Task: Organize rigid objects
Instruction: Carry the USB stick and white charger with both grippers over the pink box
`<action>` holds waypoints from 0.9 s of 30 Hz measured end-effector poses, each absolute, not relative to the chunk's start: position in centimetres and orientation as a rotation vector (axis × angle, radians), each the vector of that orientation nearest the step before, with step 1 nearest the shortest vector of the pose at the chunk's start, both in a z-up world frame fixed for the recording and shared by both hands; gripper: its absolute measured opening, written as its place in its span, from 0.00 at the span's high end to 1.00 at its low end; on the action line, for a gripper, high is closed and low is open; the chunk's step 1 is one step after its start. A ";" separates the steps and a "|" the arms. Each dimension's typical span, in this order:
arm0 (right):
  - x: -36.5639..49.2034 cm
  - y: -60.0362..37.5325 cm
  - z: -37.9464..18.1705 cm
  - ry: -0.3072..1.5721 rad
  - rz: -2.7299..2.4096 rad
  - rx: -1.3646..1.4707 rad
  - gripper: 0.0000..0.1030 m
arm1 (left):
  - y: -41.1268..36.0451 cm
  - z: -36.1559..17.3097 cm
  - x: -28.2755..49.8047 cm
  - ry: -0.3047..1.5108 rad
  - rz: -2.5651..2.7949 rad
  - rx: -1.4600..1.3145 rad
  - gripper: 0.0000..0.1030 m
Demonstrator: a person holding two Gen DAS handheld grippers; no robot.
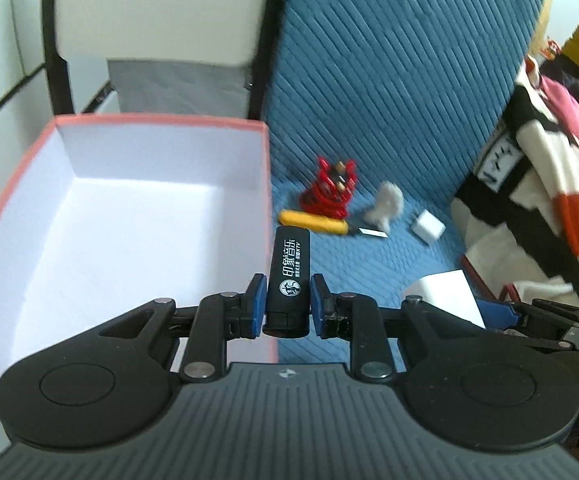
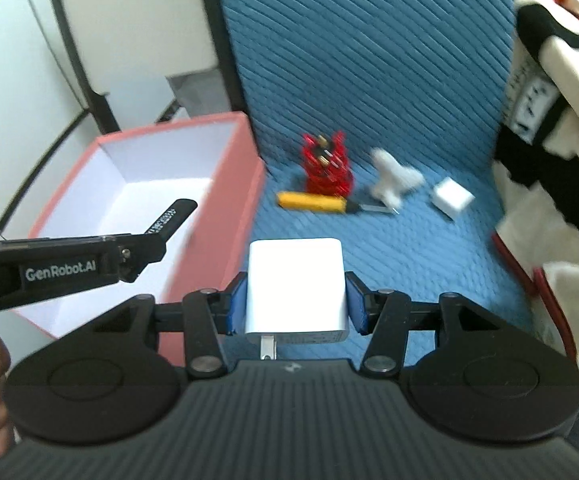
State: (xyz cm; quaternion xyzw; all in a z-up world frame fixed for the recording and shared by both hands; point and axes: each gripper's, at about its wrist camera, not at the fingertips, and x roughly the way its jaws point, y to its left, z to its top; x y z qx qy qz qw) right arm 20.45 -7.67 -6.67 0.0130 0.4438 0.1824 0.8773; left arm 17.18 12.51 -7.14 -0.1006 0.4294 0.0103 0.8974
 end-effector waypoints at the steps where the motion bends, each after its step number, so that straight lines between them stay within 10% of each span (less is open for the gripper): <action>1: 20.6 -7.0 -6.2 0.918 0.390 0.029 0.48 | 13.3 -6.6 17.3 0.883 0.027 -0.215 0.74; 27: 20.2 9.6 -6.9 0.983 0.591 -0.045 0.48 | 30.9 -7.5 14.9 0.959 0.191 -0.227 0.73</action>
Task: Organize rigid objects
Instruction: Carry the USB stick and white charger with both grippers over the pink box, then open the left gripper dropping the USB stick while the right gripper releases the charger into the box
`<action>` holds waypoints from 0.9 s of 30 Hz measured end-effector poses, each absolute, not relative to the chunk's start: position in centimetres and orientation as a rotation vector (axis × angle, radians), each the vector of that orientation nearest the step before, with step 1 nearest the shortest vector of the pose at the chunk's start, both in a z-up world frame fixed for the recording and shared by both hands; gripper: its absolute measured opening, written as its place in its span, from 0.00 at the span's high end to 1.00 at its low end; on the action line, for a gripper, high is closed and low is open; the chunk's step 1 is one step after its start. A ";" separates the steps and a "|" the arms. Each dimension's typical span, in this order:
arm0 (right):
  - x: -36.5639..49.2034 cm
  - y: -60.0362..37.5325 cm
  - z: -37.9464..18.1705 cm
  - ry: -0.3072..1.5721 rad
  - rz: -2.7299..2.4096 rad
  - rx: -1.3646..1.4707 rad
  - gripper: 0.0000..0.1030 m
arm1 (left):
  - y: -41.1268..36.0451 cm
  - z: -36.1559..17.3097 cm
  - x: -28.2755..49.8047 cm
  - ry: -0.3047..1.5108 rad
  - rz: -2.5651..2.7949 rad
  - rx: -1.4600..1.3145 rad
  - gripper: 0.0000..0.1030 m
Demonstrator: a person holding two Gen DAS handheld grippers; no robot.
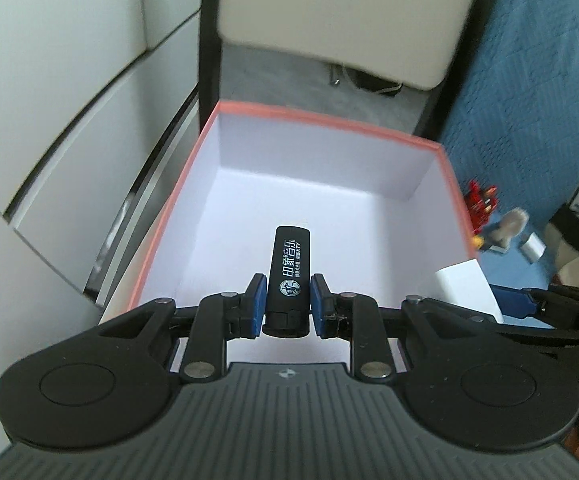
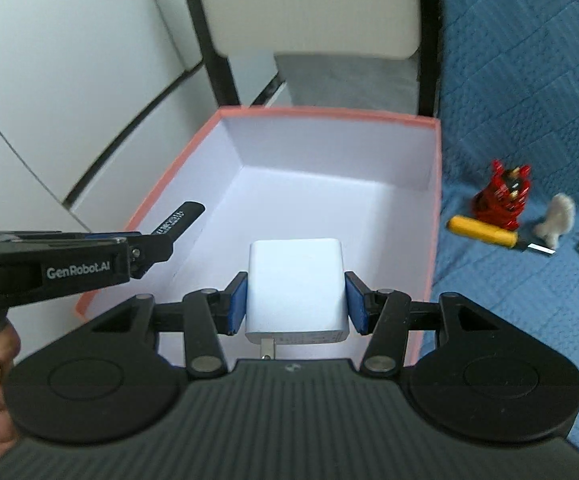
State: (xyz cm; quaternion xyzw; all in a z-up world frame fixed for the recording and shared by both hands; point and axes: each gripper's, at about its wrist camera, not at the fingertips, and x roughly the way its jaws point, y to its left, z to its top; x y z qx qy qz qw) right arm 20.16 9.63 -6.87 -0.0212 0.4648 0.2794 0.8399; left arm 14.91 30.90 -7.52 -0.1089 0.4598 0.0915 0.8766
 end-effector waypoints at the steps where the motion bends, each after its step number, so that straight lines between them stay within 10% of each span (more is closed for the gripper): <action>1: 20.2 10.0 -7.3 0.998 0.593 -0.051 0.48 | 31.3 -8.0 15.0 0.970 0.196 -0.234 0.73; 27: 19.7 10.0 -8.1 1.038 0.614 -0.087 0.50 | 31.1 -9.5 14.8 1.045 0.214 -0.251 0.64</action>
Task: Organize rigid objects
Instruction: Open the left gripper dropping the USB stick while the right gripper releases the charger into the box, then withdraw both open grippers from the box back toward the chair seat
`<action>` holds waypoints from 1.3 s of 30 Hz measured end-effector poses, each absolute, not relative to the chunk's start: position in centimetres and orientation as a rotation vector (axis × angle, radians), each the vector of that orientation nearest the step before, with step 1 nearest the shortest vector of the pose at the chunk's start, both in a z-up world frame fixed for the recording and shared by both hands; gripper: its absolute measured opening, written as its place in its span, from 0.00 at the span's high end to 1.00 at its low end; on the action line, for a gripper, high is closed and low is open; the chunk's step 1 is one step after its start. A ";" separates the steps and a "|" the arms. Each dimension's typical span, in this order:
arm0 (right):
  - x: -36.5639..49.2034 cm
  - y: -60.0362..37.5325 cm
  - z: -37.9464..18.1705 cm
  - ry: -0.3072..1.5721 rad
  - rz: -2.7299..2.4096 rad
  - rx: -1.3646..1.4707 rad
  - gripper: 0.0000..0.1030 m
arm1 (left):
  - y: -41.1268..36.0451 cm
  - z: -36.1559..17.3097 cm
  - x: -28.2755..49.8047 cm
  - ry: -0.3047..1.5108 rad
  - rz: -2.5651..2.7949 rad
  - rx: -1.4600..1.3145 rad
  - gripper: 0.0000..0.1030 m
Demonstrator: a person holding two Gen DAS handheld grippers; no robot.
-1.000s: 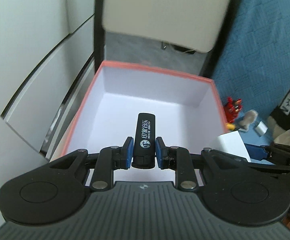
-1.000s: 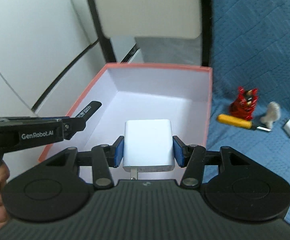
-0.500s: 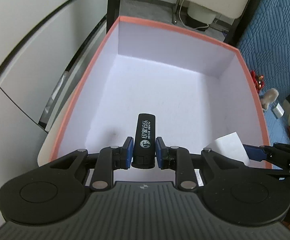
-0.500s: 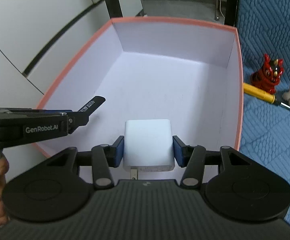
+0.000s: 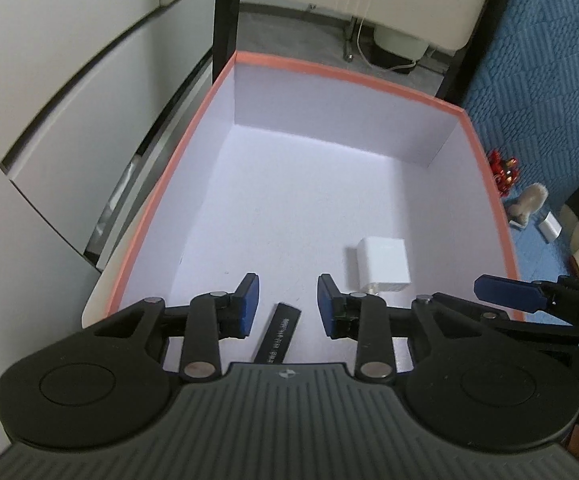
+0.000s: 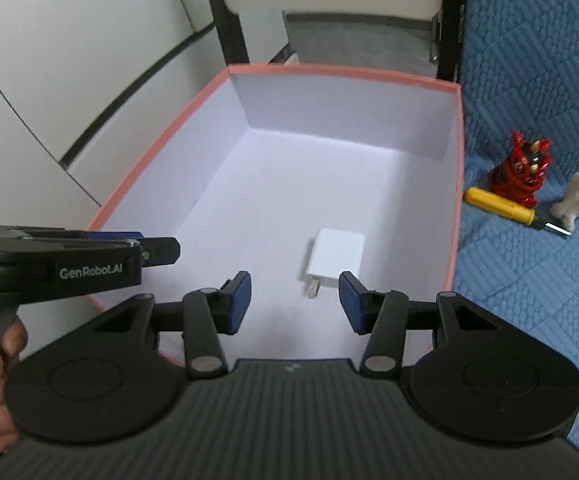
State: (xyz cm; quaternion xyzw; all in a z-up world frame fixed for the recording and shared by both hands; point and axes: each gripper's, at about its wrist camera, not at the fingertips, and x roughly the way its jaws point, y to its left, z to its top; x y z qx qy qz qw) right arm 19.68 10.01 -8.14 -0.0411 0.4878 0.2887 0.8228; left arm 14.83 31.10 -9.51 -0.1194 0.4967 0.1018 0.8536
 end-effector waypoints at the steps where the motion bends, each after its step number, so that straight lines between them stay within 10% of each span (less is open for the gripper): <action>1: 19.6 9.6 -7.7 1.027 0.611 -0.081 0.50 | 30.8 -9.1 14.8 1.036 0.212 -0.252 0.64; 39: 15.9 -11.0 -4.6 0.939 0.379 0.020 0.50 | 9.3 -7.0 11.2 0.978 0.006 -0.119 0.64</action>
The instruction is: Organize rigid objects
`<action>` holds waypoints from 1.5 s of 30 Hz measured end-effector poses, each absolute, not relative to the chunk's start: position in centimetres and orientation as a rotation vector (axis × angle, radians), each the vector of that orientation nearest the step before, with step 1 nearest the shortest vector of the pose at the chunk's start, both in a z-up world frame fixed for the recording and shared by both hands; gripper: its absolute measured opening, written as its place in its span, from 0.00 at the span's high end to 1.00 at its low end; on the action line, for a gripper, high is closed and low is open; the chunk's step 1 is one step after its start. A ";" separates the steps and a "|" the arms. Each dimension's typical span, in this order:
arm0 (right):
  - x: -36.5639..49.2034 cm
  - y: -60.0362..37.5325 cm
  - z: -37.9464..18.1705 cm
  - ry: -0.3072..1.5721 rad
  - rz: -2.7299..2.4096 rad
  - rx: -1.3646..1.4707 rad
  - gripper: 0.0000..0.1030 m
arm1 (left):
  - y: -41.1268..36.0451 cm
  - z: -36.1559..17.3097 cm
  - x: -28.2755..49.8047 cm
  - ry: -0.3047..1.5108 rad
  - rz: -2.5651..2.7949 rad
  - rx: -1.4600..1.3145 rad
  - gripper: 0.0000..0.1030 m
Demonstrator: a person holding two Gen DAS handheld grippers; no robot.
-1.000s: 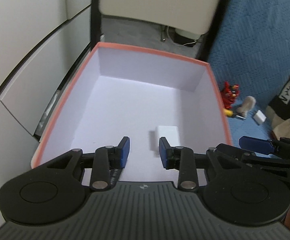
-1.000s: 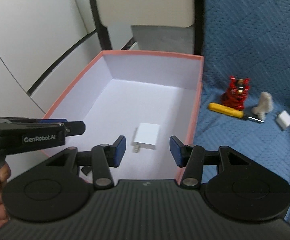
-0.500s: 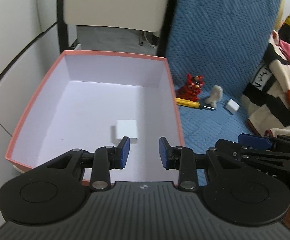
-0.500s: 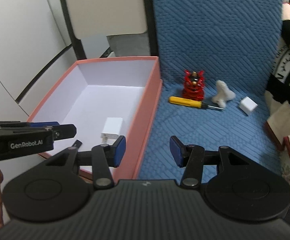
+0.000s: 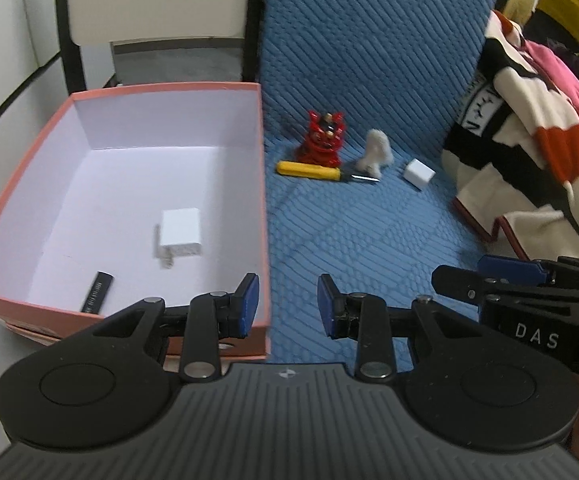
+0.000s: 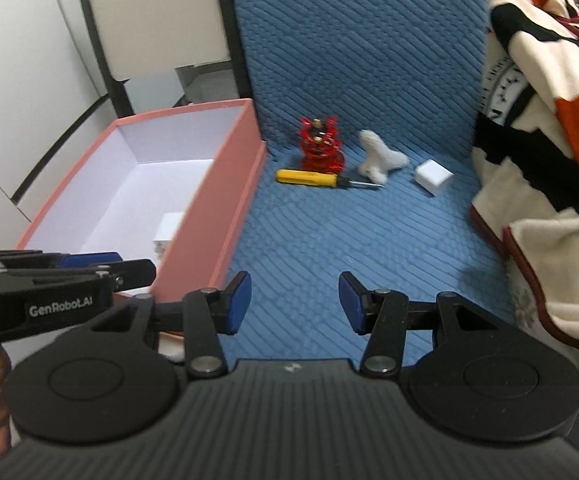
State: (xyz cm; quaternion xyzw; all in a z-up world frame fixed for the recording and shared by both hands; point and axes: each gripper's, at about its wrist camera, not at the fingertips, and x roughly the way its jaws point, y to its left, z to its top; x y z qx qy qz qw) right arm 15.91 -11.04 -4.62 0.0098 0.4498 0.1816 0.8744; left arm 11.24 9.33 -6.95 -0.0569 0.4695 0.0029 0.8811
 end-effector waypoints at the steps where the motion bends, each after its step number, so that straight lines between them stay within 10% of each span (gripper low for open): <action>1: 15.8 -11.6 -4.8 0.939 0.372 0.023 0.50 | 8.8 -7.1 11.2 0.981 0.000 -0.117 0.64; 45: 23.4 -19.2 -10.8 0.894 0.174 0.123 0.50 | 1.3 -16.9 21.8 0.948 -0.117 -0.065 0.64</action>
